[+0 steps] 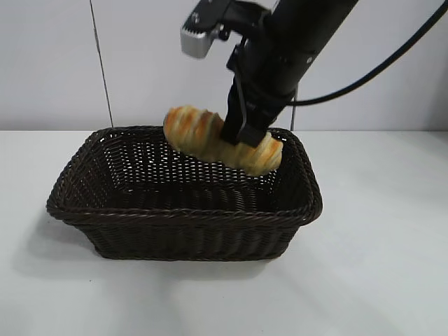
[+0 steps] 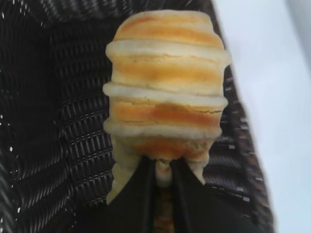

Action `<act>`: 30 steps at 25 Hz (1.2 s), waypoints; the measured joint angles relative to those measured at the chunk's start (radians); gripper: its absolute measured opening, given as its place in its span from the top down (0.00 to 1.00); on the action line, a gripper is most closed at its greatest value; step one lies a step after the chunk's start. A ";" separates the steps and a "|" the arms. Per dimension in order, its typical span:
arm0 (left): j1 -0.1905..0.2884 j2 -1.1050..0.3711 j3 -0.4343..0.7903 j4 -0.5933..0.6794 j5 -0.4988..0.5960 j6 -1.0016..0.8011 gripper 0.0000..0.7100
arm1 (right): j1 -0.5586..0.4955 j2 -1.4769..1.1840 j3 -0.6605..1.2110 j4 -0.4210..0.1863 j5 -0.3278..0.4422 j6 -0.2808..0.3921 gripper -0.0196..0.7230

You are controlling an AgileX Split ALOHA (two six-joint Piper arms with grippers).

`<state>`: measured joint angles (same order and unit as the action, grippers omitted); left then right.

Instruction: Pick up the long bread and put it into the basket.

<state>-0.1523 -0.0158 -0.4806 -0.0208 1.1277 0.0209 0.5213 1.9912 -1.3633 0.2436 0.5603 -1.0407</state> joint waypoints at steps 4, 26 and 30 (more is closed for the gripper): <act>0.000 0.000 0.000 0.000 0.000 0.000 0.02 | 0.000 0.015 0.000 0.031 -0.024 0.000 0.90; 0.000 0.000 0.000 0.000 0.000 0.000 0.02 | -0.012 -0.079 -0.405 -0.146 0.285 0.736 0.04; 0.000 0.000 0.000 0.000 0.000 0.000 0.02 | -0.065 -0.079 -0.591 -0.291 0.430 0.928 0.04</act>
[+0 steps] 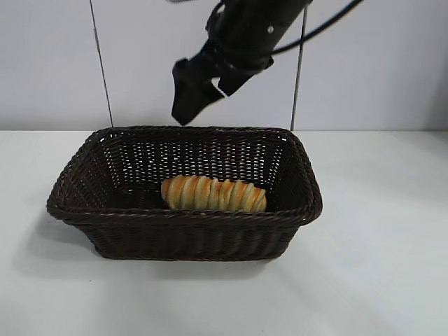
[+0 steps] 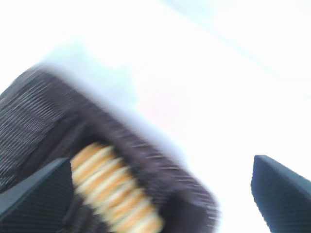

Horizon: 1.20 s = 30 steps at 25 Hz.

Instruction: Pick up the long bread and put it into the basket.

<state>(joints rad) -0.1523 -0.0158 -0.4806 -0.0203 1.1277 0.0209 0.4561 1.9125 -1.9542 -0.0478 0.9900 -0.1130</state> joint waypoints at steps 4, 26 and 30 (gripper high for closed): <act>0.000 0.000 0.000 0.000 0.000 0.000 0.02 | -0.107 -0.003 -0.116 -0.054 0.119 0.052 0.04; 0.000 0.000 0.000 0.000 0.000 0.000 0.02 | -0.632 -0.178 -0.134 0.054 0.268 0.041 0.04; 0.000 0.000 0.000 0.000 0.000 0.000 0.02 | -0.632 -0.385 -0.050 0.060 0.268 0.041 0.04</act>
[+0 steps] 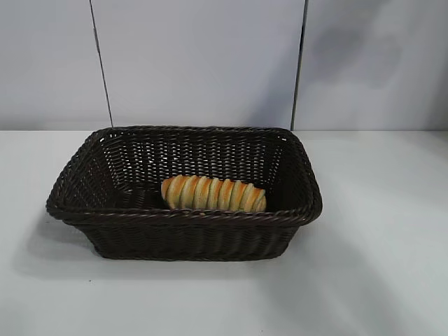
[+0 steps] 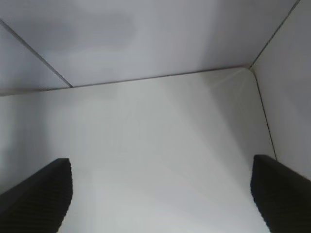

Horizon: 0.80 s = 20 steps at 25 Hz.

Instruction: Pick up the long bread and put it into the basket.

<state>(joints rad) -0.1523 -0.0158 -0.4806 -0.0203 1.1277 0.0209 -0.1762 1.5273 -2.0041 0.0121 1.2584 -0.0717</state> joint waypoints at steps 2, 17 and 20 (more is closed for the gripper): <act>0.000 0.000 0.000 0.000 0.000 0.000 0.02 | 0.000 -0.126 0.083 0.000 0.001 0.000 0.04; 0.000 0.000 0.000 0.000 0.000 0.000 0.02 | 0.014 -1.167 0.876 -0.093 -0.132 0.004 0.04; 0.000 0.000 0.000 0.000 0.000 0.000 0.02 | 0.030 -1.326 1.015 -0.079 -0.138 0.026 0.04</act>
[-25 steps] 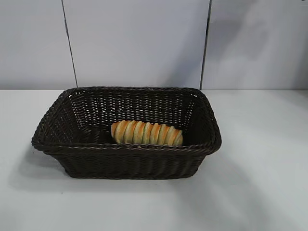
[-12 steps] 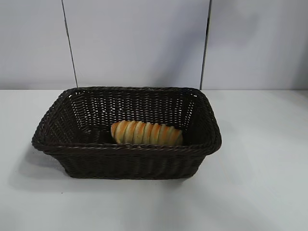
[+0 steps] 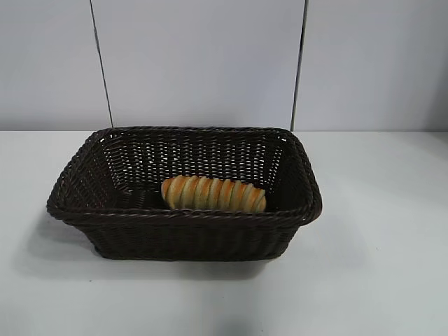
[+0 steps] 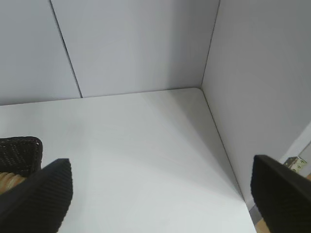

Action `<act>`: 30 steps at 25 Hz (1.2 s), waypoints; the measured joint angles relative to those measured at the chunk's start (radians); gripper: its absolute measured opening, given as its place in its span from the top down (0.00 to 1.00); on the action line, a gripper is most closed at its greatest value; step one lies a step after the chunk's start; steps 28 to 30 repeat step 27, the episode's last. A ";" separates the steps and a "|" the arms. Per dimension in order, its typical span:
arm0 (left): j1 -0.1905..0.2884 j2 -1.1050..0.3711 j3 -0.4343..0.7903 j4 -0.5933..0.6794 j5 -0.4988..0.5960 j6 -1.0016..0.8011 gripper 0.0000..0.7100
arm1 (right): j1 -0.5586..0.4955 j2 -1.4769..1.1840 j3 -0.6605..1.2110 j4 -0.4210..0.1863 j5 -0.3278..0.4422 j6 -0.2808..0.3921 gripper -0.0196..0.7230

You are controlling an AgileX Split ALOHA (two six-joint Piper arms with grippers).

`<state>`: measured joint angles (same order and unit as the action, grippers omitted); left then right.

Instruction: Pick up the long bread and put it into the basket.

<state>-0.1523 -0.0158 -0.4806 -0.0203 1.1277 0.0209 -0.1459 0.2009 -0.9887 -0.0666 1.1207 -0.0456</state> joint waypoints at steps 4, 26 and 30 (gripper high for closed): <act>0.000 0.000 0.000 0.000 0.000 0.000 0.02 | 0.004 -0.187 0.155 0.008 0.016 0.004 0.04; 0.000 0.000 0.000 0.000 0.000 0.000 0.02 | 0.011 -0.223 0.522 0.067 -0.028 0.046 0.04; 0.000 0.000 0.000 0.000 0.000 0.000 0.02 | 0.011 -0.223 0.522 0.067 -0.029 0.046 0.04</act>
